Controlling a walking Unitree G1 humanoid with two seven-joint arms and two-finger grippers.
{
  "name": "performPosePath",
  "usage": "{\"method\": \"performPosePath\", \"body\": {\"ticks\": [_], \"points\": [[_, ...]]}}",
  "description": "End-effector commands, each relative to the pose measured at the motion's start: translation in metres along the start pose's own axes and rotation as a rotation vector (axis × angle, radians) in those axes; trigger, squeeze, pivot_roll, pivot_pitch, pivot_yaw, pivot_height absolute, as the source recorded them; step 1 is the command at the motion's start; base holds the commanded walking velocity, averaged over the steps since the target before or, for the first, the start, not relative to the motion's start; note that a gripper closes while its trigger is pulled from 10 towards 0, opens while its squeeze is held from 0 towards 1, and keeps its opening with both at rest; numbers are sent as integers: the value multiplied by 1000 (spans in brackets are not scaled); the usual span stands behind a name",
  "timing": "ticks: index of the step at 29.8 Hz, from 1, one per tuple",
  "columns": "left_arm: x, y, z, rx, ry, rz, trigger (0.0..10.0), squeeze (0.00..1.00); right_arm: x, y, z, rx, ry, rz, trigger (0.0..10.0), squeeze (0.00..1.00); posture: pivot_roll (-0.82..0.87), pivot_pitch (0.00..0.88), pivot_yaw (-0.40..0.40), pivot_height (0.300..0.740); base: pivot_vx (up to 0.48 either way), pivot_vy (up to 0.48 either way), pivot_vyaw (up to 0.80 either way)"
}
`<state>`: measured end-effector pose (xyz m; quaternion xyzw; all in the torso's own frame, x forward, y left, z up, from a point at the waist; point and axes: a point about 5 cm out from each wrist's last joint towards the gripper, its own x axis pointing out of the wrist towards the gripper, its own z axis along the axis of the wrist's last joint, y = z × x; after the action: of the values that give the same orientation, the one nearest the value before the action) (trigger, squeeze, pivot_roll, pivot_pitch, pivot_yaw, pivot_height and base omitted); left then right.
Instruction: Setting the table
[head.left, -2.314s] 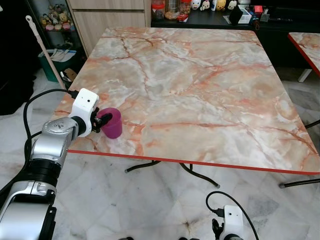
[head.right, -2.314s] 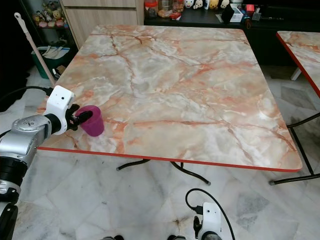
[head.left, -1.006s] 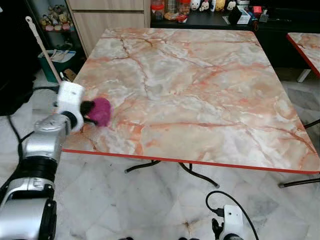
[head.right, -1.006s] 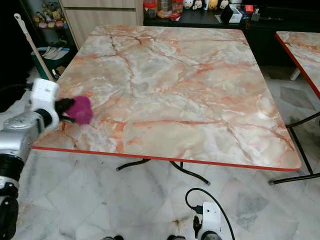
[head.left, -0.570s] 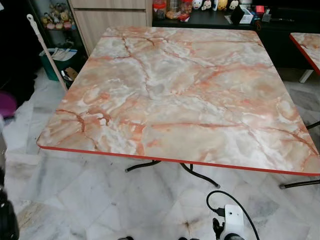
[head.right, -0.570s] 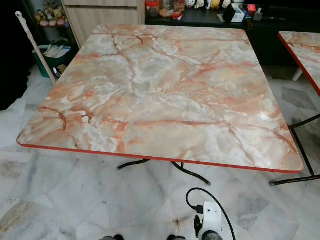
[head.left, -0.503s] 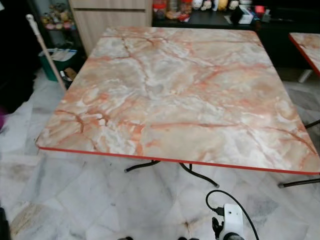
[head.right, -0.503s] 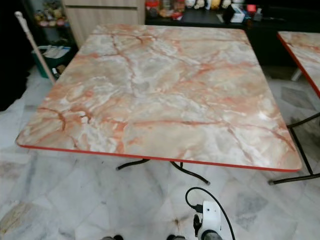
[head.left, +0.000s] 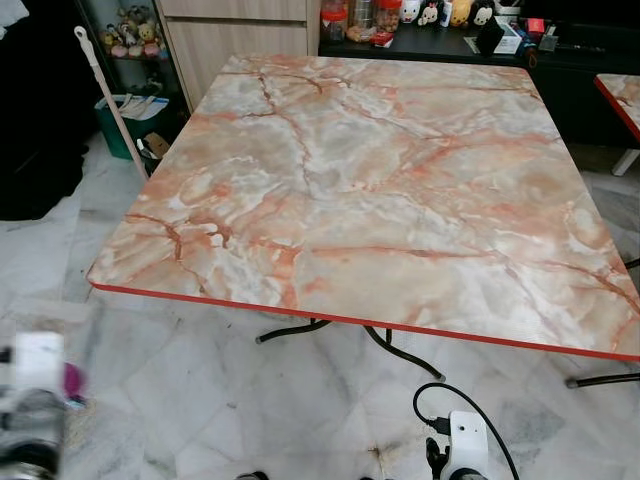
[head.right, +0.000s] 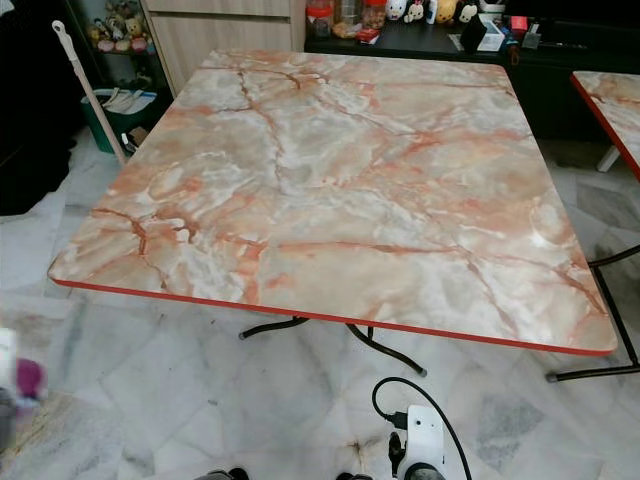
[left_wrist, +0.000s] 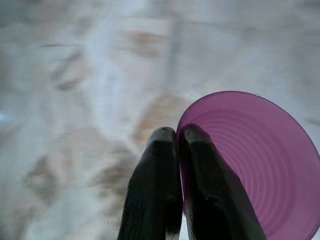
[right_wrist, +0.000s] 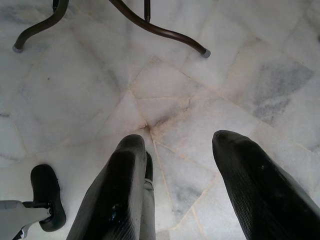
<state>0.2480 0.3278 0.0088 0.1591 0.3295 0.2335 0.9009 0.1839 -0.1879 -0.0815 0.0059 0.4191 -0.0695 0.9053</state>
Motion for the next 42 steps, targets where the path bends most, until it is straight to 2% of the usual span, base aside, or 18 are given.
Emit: {"method": "performPosePath", "body": {"ticks": [1, 3, 5, 9, 11, 14, 20, 27, 42], "points": [[-3, -13, -7, -20, -8, -60, 10000, 0, -1, -1, -3, -4, 12, 0, 10000, 0, 66, 144, -10, 740, 0, 0, 0], [-4, -18, -8, -43, -7, -69, 10000, 0, -1, -1, -3, -4, 12, 0, 10000, 0, 66, 143, -10, 740, 0, 0, 0], [-10, -39, -16, -109, 6, -114, 10000, 0, 0, -1, -2, -2, 10, 1, 10000, 0, 62, 143, -10, 740, 0, 0, 0], [-11, -45, -20, -138, 21, -123, 10000, 0, 0, -1, -1, -1, 9, 2, 10000, 0, 62, 142, -11, 740, 0, 0, 0], [-19, -62, -29, -209, 39, -155, 10000, 0, 0, -1, 0, 3, 5, 7, 10000, 0, 61, 140, -10, 740, 0, 0, 0], [-24, -73, -39, -280, 79, -169, 10000, 0, 0, 1, 0, 6, 2, 15, 10000, 0, 61, 139, -10, 740, 0, 0, 0], [-32, -91, -43, -217, 66, -233, 10000, 0, 0, 1, 0, 3, 4, 14, 10000, 0, 52, 142, -13, 740, 0, 0, 0], [-32, -89, -45, -214, 66, -207, 10000, 0, 0, -4, -2, 4, 8, 2, 10000, 0, 51, 141, -18, 740, 0, -180, 0], [-31, -82, -49, -202, 71, -178, 10000, 0, 0, -5, 0, 13, 14, 0, 10000, 0, 47, 135, -21, 740, 0, -383, -59]]}}
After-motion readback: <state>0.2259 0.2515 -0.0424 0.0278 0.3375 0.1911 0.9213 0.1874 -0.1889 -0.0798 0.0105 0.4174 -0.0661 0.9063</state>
